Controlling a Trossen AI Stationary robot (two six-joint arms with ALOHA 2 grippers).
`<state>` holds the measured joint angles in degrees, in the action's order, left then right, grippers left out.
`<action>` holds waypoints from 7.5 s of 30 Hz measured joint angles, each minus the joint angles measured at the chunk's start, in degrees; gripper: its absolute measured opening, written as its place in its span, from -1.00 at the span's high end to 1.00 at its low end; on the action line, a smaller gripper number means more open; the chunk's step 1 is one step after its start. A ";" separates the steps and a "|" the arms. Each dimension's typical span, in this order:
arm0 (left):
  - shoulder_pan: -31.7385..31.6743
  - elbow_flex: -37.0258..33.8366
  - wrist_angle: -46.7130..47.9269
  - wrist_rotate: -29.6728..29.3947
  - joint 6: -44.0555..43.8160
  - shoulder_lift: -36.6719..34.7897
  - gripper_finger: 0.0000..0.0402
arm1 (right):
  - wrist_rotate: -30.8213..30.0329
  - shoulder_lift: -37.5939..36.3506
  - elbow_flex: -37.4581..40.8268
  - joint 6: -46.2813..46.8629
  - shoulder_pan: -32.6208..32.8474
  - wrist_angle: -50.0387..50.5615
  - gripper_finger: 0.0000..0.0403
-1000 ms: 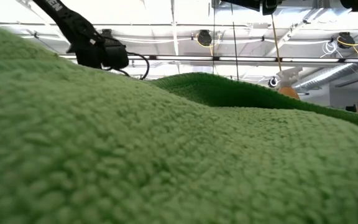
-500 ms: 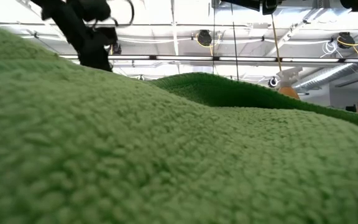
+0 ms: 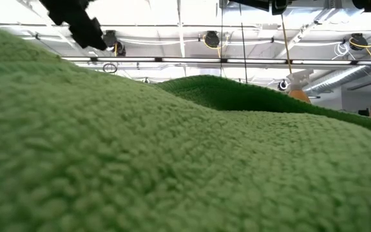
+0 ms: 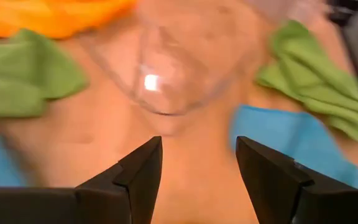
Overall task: Sort microfiber towel by color & place in baskets
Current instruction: Put the blue towel into the gold wire basket
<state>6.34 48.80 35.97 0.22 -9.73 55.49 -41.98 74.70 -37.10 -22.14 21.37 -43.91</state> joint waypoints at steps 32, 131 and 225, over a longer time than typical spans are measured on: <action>30.48 0.02 -13.25 -6.80 -31.74 32.03 -0.06 | 0.00 0.02 0.00 -0.13 -0.82 -0.50 0.01; 32.25 0.00 -30.70 -49.21 9.21 16.60 0.94 | 1.99 38.36 -43.30 23.16 -1.14 29.08 -0.65; 30.15 -0.04 -23.91 -49.60 -3.07 25.04 0.86 | 10.82 36.06 -43.28 16.73 -1.45 40.04 0.71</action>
<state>36.49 48.75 12.05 -49.39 -12.80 80.53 -31.16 110.76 -80.38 -5.41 19.93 -3.87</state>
